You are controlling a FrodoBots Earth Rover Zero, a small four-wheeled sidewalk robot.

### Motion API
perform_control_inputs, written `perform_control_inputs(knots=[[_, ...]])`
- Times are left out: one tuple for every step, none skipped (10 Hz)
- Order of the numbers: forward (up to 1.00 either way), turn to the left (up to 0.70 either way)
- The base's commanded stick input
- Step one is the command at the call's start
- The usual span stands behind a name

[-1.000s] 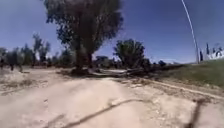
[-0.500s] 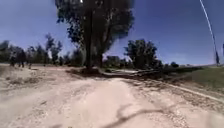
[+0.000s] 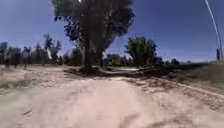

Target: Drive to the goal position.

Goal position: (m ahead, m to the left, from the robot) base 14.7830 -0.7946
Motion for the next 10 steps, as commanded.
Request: perform_control_inputs(knots=[[0.85,0.00],[0.85,0.00],[0.85,0.00],[0.85,-0.34],[0.85,-0.34],[0.85,0.00],[0.85,0.00],[0.85,0.00],[0.85,0.00],[0.85,-0.08]])
